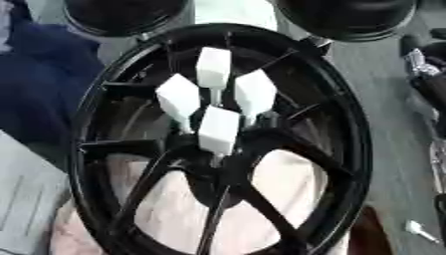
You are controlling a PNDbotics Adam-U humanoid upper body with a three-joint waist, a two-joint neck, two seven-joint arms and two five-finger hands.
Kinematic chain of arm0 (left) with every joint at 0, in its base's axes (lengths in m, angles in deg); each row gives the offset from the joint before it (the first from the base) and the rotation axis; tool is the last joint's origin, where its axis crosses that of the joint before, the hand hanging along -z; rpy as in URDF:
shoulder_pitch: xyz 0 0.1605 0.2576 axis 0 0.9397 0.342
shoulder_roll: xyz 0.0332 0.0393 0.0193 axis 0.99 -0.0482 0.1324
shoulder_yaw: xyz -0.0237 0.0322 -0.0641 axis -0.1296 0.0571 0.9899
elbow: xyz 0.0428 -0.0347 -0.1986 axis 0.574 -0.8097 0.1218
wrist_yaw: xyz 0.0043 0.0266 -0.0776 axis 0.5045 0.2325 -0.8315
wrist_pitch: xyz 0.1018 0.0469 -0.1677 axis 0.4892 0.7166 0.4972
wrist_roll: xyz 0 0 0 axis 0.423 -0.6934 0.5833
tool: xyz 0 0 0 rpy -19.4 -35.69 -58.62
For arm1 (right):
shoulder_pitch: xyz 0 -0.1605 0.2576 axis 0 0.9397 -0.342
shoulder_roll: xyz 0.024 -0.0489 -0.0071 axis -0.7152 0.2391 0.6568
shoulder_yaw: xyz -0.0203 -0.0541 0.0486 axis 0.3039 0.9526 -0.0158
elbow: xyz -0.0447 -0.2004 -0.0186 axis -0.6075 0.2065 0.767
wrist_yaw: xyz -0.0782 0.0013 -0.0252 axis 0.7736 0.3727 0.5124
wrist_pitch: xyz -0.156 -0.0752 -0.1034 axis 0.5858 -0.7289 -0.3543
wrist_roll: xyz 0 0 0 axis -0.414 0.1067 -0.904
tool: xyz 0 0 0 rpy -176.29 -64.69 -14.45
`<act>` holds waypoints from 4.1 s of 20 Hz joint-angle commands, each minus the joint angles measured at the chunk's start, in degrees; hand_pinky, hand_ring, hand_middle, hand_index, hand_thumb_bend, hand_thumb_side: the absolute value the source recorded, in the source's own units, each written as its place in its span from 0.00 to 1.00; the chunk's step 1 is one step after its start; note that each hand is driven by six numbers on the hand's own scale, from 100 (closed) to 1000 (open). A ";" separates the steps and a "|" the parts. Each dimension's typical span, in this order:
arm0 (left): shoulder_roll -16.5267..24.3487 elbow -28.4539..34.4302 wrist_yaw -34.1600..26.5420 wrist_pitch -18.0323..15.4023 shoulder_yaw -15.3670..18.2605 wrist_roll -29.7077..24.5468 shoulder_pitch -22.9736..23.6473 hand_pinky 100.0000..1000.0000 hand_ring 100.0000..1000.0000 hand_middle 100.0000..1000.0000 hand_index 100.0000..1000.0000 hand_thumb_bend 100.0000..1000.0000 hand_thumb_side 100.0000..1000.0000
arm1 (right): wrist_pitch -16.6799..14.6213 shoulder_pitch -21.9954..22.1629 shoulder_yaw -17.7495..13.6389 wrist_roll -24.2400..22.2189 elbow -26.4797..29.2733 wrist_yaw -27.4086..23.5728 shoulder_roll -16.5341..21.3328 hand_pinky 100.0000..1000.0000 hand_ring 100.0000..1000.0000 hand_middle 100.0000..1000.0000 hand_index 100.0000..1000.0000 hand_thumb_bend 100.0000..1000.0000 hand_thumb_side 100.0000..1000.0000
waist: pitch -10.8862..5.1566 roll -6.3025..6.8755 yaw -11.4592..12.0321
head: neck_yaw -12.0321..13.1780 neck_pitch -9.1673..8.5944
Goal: Pull the pin out of the wheel hub.
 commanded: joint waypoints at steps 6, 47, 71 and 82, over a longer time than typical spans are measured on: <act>2.63 1.04 -2.17 0.16 1.68 1.48 0.11 0.77 0.67 0.58 0.73 0.12 0.42 | 0.06 -0.53 -0.46 0.07 1.35 -0.36 1.03 0.78 0.70 0.47 0.66 0.38 0.17 | -1.88 -0.12 0.06 | -0.15 0.08; 1.69 6.82 -0.28 -11.80 -18.21 -22.60 -1.94 0.78 0.70 0.63 0.82 0.38 0.56 | 0.27 -1.00 0.09 -0.19 1.26 -0.16 1.14 0.78 0.69 0.47 0.65 0.39 0.17 | -1.97 0.47 -0.72 | -0.89 -1.34; 6.73 14.34 1.39 -8.83 -13.99 -31.16 2.05 0.77 0.75 0.78 0.84 0.44 0.43 | 0.42 -1.32 0.60 -0.52 1.11 -0.26 1.30 0.78 0.69 0.47 0.65 0.39 0.17 | -1.42 0.48 -0.96 | -1.01 -0.12; 7.68 17.31 -0.39 -5.48 -16.77 -31.16 3.30 0.77 0.76 0.80 0.86 0.42 0.39 | 0.48 -1.60 0.93 -0.69 1.09 -0.31 1.36 0.78 0.69 0.47 0.65 0.39 0.17 | -1.28 0.58 -1.30 | -1.16 0.00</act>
